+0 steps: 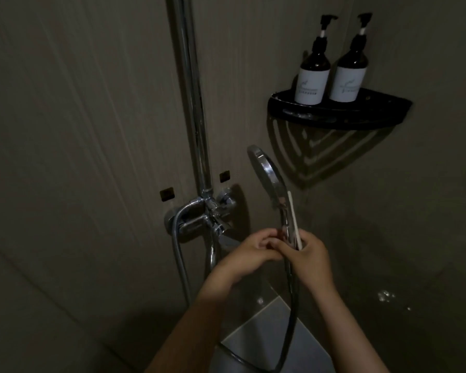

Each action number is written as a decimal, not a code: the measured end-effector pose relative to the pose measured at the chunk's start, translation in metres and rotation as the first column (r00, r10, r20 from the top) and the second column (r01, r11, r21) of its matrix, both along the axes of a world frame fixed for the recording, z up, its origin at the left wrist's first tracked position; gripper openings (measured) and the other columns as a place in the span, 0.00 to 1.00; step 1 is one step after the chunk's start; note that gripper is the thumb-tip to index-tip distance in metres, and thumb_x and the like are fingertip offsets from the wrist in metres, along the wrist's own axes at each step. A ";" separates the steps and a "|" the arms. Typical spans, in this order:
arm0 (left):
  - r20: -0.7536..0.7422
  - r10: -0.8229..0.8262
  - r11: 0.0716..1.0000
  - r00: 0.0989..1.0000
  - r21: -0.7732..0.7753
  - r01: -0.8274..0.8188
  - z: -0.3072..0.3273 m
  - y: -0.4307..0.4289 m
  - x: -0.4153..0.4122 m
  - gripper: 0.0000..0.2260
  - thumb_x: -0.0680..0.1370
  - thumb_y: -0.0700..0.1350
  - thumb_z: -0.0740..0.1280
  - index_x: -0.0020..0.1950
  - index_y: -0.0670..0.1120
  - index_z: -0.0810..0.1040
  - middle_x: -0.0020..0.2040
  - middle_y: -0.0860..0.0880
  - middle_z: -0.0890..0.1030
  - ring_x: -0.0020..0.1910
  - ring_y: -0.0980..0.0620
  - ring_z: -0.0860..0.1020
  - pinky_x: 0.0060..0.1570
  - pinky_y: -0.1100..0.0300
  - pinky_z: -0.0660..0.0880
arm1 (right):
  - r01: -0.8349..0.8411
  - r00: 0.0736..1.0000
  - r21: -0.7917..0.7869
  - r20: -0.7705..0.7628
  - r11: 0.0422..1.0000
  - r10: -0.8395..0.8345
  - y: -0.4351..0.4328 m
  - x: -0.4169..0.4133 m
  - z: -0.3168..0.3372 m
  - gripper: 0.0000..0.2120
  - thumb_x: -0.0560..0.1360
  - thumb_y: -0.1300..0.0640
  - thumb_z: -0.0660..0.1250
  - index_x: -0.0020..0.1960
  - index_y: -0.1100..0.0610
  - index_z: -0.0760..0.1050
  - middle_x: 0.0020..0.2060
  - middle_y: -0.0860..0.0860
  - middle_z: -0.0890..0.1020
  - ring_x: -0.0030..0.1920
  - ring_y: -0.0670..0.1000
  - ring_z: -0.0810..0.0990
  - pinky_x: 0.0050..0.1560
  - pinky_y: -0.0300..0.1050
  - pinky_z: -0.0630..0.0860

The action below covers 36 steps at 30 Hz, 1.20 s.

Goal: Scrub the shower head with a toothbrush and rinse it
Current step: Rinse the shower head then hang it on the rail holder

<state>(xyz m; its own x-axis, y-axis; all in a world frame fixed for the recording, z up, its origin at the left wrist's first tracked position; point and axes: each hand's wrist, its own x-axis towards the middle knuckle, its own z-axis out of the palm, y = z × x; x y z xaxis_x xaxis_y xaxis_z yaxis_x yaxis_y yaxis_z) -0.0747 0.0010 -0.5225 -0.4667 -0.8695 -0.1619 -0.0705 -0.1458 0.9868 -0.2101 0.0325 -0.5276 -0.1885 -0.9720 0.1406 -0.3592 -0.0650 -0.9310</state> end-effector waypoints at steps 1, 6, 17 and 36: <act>-0.019 -0.040 0.999 0.999 -0.005 0.040 0.005 0.000 -0.002 0.23 0.74 0.28 0.63 0.68 0.41 0.68 0.58 0.42 0.79 0.56 0.51 0.77 0.60 0.57 0.73 | -0.016 1.000 -0.005 0.008 1.000 0.017 -0.001 0.000 0.002 0.09 0.68 0.52 0.75 0.48 0.49 0.81 0.43 0.54 0.83 0.44 0.52 0.82 0.49 0.55 0.78; -0.136 -0.067 0.997 0.989 0.034 0.072 0.022 -0.004 -0.008 0.23 0.74 0.24 0.59 0.66 0.41 0.67 0.49 0.47 0.78 0.48 0.55 0.77 0.50 0.64 0.76 | -0.096 0.990 -0.050 0.095 0.994 0.100 -0.008 -0.006 0.019 0.07 0.69 0.56 0.74 0.45 0.47 0.81 0.38 0.49 0.84 0.42 0.48 0.83 0.45 0.47 0.79; 0.188 -0.115 0.981 0.975 -0.131 0.141 0.066 -0.014 -0.017 0.10 0.79 0.36 0.61 0.59 0.47 0.71 0.46 0.51 0.78 0.47 0.56 0.77 0.56 0.59 0.72 | -0.227 0.916 -0.194 0.290 0.954 0.277 -0.042 -0.019 0.065 0.07 0.72 0.64 0.71 0.45 0.53 0.81 0.41 0.47 0.86 0.43 0.43 0.84 0.41 0.33 0.77; 0.296 0.312 0.739 0.903 -0.673 -0.035 0.216 -0.048 -0.027 0.20 0.76 0.36 0.64 0.68 0.43 0.70 0.60 0.42 0.79 0.61 0.47 0.77 0.61 0.55 0.73 | -0.214 0.896 -0.317 0.313 0.924 0.315 -0.083 -0.012 0.222 0.07 0.72 0.59 0.71 0.36 0.55 0.80 0.28 0.51 0.83 0.32 0.47 0.82 0.33 0.40 0.77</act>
<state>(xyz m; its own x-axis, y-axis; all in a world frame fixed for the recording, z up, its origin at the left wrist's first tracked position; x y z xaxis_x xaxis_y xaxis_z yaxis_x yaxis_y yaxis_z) -0.1016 -0.0470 -0.3065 -0.3219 -0.8847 0.3371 -0.4815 0.4595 0.7463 -0.2219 -0.0501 -0.3055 -0.0155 -0.9268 0.3752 0.0545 -0.3754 -0.9252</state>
